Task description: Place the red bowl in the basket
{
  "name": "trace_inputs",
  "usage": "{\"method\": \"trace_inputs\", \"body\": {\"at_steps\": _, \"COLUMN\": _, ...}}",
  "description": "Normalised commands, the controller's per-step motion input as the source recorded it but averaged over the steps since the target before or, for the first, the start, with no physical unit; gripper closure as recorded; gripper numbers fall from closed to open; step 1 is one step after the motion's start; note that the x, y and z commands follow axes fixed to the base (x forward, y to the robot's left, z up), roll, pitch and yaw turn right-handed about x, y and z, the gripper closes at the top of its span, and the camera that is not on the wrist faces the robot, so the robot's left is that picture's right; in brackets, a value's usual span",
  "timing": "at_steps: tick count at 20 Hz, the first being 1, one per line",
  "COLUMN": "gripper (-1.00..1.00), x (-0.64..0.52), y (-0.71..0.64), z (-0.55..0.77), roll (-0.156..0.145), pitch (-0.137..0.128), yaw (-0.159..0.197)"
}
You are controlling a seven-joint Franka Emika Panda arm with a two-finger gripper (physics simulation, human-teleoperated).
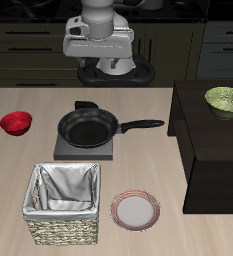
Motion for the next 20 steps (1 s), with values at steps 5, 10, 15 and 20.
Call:
{"method": "trace_inputs", "body": {"at_steps": 5, "gripper": -1.00, "x": 0.06, "y": -0.40, "z": 0.02, "roll": -0.029, "pitch": -0.006, "yaw": 0.020}}
{"method": "trace_inputs", "body": {"at_steps": 10, "gripper": -1.00, "x": 0.07, "y": -0.41, "z": 0.03, "roll": 0.027, "pitch": 0.026, "yaw": -0.022}}
{"method": "trace_inputs", "body": {"at_steps": 15, "gripper": -1.00, "x": 0.05, "y": -0.53, "z": 0.07, "roll": -0.055, "pitch": -0.013, "yaw": -0.033}}
{"method": "trace_inputs", "body": {"at_steps": 20, "gripper": -1.00, "x": -0.01, "y": -0.30, "z": -0.02, "roll": -0.005, "pitch": 0.011, "yaw": -0.005}}
